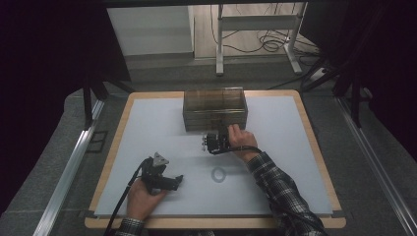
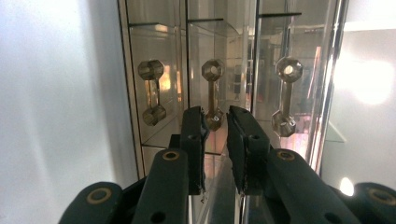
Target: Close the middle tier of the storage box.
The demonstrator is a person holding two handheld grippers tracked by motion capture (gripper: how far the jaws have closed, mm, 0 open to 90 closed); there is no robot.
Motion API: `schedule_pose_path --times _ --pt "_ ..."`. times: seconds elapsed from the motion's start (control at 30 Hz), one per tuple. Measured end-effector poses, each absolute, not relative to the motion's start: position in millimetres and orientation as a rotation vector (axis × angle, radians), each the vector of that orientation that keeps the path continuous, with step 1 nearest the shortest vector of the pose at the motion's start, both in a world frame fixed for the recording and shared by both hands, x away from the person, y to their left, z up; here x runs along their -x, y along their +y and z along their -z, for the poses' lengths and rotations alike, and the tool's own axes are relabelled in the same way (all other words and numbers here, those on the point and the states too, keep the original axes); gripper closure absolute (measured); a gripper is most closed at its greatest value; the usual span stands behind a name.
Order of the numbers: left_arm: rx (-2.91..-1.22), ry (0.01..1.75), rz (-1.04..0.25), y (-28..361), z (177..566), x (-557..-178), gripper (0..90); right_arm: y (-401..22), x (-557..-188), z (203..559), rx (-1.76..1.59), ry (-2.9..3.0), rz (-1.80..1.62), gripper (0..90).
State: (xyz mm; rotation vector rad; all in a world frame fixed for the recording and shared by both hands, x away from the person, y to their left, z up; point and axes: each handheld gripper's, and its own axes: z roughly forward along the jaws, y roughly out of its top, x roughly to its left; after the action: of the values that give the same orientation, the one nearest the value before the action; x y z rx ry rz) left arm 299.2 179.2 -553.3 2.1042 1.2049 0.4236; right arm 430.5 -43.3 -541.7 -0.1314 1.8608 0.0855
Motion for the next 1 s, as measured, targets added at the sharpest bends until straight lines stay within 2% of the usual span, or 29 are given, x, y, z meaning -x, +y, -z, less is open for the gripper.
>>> schedule_pose_path --times 0.3,1.0 --pt "-2.104 1.205 -0.424 179.2 553.4 -299.3 0.0 -42.6 -431.0 543.5 0.147 1.855 -0.083 78.4" --pt "-2.104 1.205 -0.424 179.2 553.4 -299.2 0.0 -44.5 -427.8 543.2 0.137 1.863 -0.109 79.3"
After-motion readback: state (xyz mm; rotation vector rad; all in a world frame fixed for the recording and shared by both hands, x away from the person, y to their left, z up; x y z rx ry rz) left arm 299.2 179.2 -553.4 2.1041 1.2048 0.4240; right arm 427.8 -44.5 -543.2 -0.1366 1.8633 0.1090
